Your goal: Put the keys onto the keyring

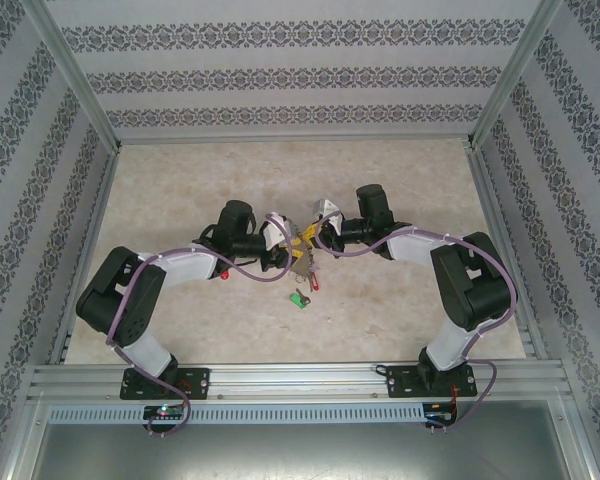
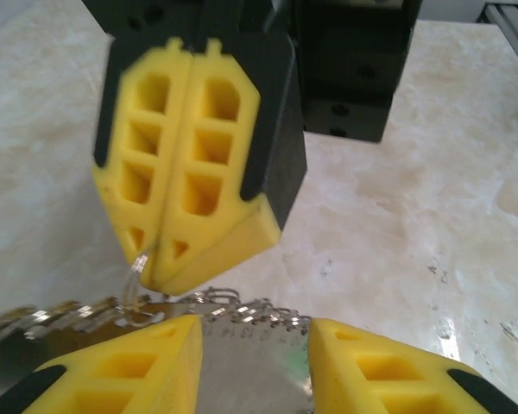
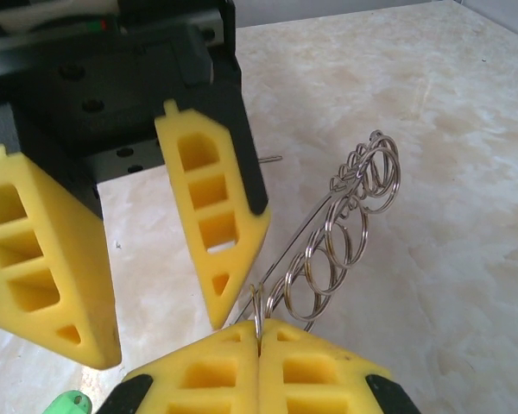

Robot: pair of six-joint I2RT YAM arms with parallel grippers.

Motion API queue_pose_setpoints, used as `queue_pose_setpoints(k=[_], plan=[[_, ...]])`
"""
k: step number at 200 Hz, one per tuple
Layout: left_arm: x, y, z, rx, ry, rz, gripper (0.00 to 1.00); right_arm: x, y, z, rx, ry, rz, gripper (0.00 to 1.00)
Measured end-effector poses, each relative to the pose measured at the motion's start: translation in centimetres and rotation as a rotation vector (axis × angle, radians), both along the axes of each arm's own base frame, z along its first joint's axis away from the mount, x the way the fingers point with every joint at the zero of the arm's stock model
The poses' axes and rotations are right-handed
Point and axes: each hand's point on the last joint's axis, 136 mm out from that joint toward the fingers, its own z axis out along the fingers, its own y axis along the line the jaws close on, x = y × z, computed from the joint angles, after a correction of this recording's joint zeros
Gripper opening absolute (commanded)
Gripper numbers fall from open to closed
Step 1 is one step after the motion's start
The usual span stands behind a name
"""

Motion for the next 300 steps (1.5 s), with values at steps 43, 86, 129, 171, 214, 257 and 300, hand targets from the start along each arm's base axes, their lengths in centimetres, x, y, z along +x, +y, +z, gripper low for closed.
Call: queue_pose_setpoints(k=[43,86,129,171,214,257,300], plan=[[1.0,0.1,1.1,-0.044,-0.04,0.058,0.39,0.1,-0.2,0.0,-0.002,-0.007,-0.003,0.0],[1.8,0.5,1.2,-0.049,-0.061,0.115,0.42,0.2,-0.2,0.1,-0.001,-0.02,-0.001,0.0],[1.8,0.6,1.1,-0.046,-0.056,0.122,0.36,0.0,-0.2,0.3,0.003,-0.023,0.007,0.0],[2.3,0.3,2.1,-0.061,-0.074,0.118,0.32,-0.1,-0.2,0.6,0.007,-0.028,0.01,0.0],[2.6,0.0,2.8,-0.07,-0.087,0.11,0.3,-0.1,-0.2,0.6,0.009,-0.027,0.013,0.0],[2.5,-0.1,2.2,-0.038,-0.073,0.088,0.36,-0.1,-0.2,0.6,0.008,-0.027,0.012,0.0],[2.3,0.1,1.4,-0.009,-0.057,0.089,0.32,-0.1,-0.2,0.5,0.007,-0.022,0.012,0.0]])
